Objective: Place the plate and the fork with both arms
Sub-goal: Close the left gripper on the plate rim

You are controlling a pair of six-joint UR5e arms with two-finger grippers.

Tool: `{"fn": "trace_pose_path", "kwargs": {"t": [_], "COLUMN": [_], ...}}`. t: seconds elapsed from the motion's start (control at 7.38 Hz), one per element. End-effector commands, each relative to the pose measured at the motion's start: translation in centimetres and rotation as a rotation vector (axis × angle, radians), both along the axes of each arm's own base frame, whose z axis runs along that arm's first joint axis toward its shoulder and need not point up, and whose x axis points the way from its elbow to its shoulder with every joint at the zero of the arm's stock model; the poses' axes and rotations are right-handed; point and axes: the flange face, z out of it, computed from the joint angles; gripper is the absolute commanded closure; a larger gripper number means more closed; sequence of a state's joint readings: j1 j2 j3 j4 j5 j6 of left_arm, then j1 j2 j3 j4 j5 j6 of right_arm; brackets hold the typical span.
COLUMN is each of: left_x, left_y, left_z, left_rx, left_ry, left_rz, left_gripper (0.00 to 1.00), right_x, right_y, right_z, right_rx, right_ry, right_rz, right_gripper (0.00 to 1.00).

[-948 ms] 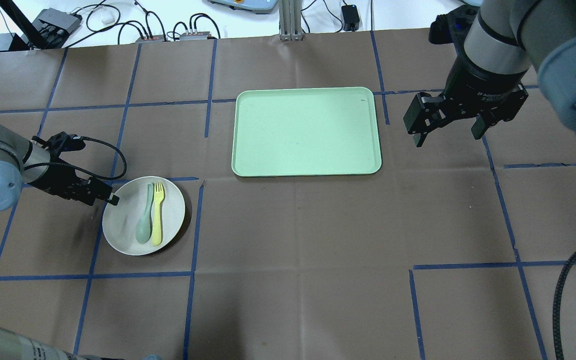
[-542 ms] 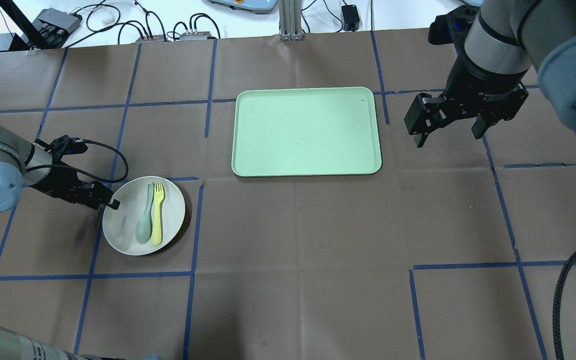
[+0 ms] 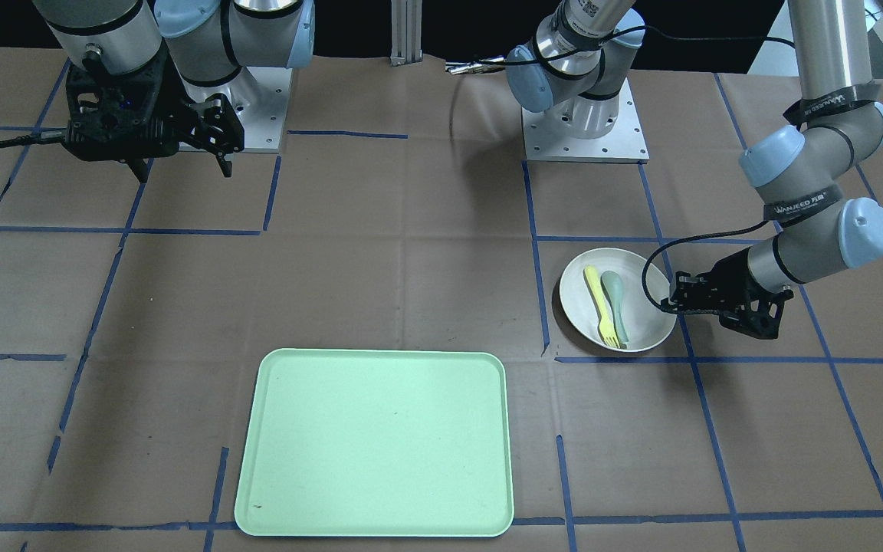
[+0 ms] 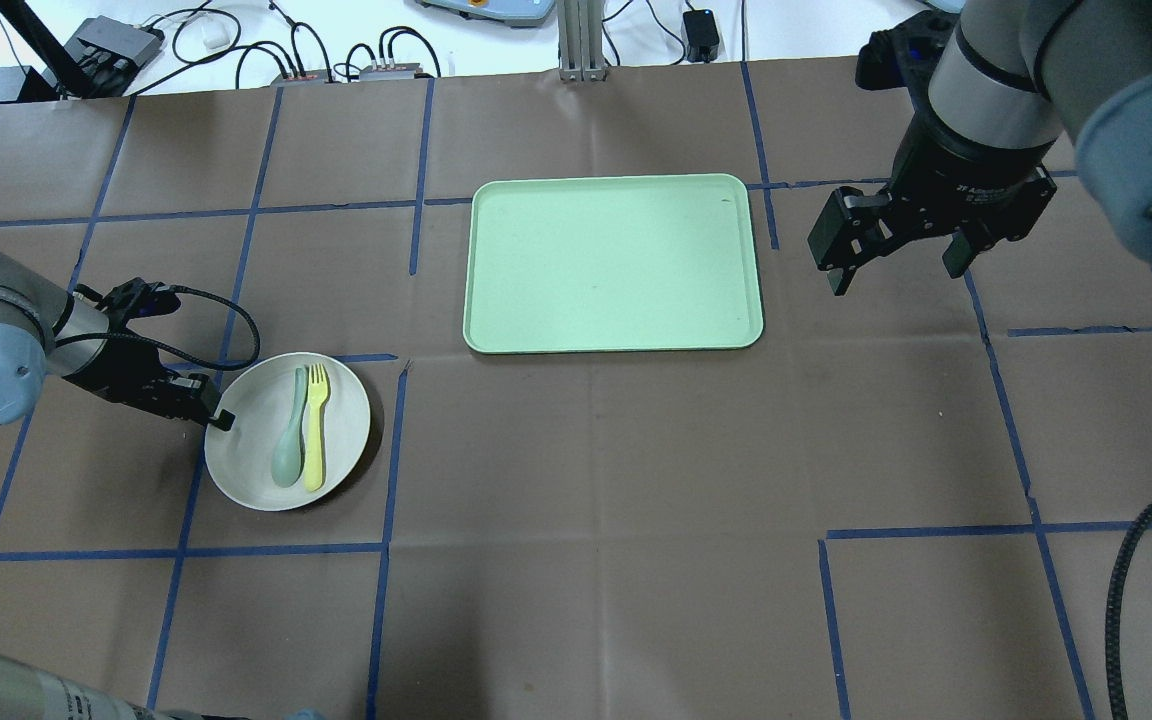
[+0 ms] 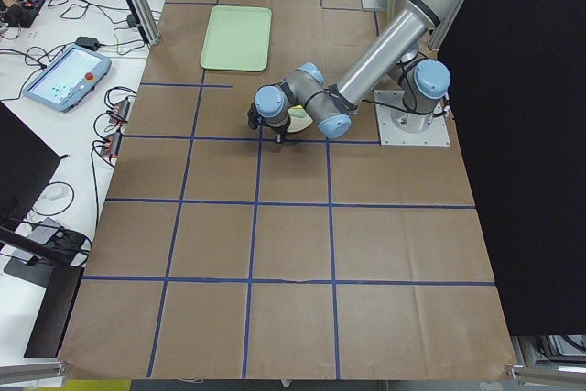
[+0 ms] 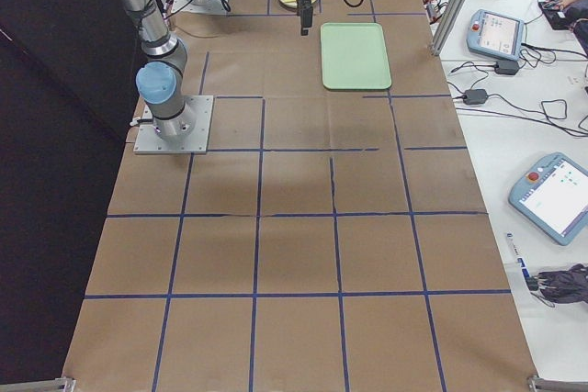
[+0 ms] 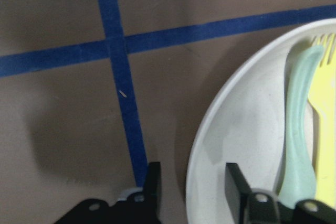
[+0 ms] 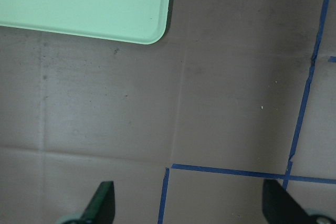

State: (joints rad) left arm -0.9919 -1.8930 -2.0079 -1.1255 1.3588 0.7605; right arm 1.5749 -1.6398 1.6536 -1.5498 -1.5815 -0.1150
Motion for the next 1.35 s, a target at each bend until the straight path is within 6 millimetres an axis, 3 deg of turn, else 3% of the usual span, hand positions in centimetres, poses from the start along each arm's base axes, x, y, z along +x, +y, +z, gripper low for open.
{"fn": "trace_pose_path", "kwargs": {"t": [0.0, 0.68, 0.81, 1.22], "left_x": [-0.1, -2.1, -3.6, -12.7], "left_y": [0.0, -1.5, -2.4, -7.4], "left_z": [0.1, 1.4, 2.1, 6.1], "left_rx": [0.003, -0.069, -0.069, -0.066], "left_ry": [0.004, 0.107, 0.097, 0.04], "left_rz": [-0.002, 0.043, 0.042, 0.078], "left_gripper": [0.94, 0.97, 0.97, 0.98], "right_x": [0.0, 0.0, 0.0, 0.0], "right_y": [0.0, 0.0, 0.0, 0.0], "right_z": [0.0, 0.0, 0.0, 0.0], "right_rx": [-0.001, 0.0, 0.0, 0.0], "right_ry": [0.0, -0.002, -0.002, -0.002], "right_rz": [0.001, 0.0, 0.0, 0.0], "right_gripper": [0.0, 0.0, 0.0, 0.0]}}
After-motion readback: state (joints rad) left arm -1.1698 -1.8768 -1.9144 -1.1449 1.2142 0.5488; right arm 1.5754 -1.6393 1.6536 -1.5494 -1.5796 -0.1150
